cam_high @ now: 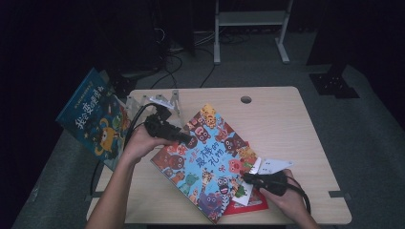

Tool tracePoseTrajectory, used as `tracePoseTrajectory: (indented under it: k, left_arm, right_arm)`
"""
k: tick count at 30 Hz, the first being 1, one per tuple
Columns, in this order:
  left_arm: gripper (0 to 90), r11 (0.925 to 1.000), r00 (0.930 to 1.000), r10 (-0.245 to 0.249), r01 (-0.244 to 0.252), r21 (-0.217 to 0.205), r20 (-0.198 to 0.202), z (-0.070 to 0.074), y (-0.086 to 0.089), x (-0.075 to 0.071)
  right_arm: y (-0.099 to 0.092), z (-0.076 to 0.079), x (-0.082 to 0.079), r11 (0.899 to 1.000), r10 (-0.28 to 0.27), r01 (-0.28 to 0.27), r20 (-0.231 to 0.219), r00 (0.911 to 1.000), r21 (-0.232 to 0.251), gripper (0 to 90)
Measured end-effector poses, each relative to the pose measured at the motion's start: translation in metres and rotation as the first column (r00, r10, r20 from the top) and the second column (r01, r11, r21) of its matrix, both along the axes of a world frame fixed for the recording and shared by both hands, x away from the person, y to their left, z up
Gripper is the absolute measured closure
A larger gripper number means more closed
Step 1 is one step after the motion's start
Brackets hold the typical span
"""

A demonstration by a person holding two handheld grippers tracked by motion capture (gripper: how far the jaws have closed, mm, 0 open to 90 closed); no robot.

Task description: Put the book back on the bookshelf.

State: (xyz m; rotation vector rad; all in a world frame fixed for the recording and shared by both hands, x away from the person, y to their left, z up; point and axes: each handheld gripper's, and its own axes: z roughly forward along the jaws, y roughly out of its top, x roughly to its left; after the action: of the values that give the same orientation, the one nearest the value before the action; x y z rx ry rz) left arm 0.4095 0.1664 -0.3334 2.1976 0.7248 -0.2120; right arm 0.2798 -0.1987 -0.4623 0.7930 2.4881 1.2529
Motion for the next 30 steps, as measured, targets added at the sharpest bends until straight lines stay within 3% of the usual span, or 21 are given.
tracePoseTrajectory:
  k: [3, 13, 24, 30]
  left_arm:
    - [56.1, 0.9999, 0.9998, -0.011, 0.011, 0.001, -0.014, 0.004, -0.002, 0.001]
    - [59.6, 0.9996, 0.9998, -0.020, 0.020, 0.020, 0.005, 0.021, -0.006, 0.004]
    - [63.8, 0.9995, 0.9998, -0.016, 0.016, 0.028, 0.008, 0.035, -0.009, 0.007]
    - [67.7, 0.9986, 0.9996, -0.027, 0.027, 0.044, -0.001, 0.049, -0.014, 0.011]
  right_arm:
    - [0.000, 0.000, 0.000, 1.000, 0.000, 0.000, 0.004, 1.0000, -0.002, 83.6]
    - [0.013, 0.000, 0.002, 1.000, 0.014, -0.014, 0.009, 0.9999, -0.012, 84.0]
    - [0.029, 0.000, 0.007, 1.000, 0.016, -0.016, 0.004, 0.9999, -0.005, 87.1]
    - [0.037, 0.000, 0.010, 1.000, 0.015, -0.015, 0.004, 0.9999, -0.012, 87.7]
